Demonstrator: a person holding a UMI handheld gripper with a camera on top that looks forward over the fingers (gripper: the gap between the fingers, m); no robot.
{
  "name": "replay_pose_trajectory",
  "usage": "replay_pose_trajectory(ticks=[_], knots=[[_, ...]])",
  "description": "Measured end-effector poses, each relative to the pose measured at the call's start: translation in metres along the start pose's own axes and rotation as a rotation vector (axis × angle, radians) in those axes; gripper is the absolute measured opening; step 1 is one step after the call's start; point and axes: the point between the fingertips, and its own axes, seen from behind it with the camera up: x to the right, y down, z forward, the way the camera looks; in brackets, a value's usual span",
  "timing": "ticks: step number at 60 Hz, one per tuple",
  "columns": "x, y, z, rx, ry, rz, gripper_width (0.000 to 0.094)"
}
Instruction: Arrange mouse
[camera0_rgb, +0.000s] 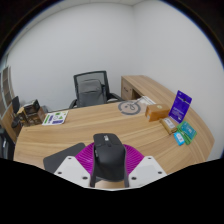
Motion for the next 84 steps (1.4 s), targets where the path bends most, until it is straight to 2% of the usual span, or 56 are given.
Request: replay_pose_trajectory(ticks=[9,22,37,53,59,61,64,67,69,75,84], knots=[[-0.069,-0.003,-0.006,0.011,-0.073,-0.008,0.0376],[-0.144,0.054,0.014,-0.070,-0.128,-0.023,0.0376],[-0.184,0.119,0.044,-0.132,-0.117,-0.082,0.0377],[-0.188,0.149,0.065,-0.143,-0.090,-0.116,0.0397],[-0.186,0.161,0.069,-0.161,-0.079,-0.128,0.0456],[-0.185,0.160,0.068,-0.152,-0.080,-0.135,0.0590],[-0.184,0.162,0.066,-0.157,-0.079,-0.143,0.0714],[-0.185,0.159,0.062,-0.153,-0.081,-0.145,0.0880],[-0.184,0.155,0.058,-0.146,-0.083,-0.146,0.0850],[-0.182,0.137,0.029,-0.131,-0.090,-0.146,0.0852],[-0.157,0.106,-0.054,-0.116,-0.063,-0.134,0.0852]])
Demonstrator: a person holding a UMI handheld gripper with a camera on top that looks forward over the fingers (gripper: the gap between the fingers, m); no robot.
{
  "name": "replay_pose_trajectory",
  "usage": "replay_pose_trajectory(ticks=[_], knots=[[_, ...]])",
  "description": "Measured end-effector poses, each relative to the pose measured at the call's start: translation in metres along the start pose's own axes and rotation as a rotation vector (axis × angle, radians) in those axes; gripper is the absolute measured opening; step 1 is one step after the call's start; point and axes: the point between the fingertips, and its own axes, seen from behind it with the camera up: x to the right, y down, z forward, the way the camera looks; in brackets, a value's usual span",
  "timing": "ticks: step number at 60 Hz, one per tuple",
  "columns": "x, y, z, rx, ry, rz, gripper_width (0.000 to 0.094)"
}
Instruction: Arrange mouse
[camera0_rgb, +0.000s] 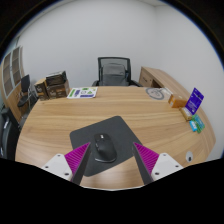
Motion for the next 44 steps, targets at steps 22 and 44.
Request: replay_pose_trajectory(ticks=[22,44], knots=[[0.055,0.037,-0.223,0.037,0.058,0.003,0.0851],[0.077,0.088,-0.304,0.066,0.053,0.034,0.0853]])
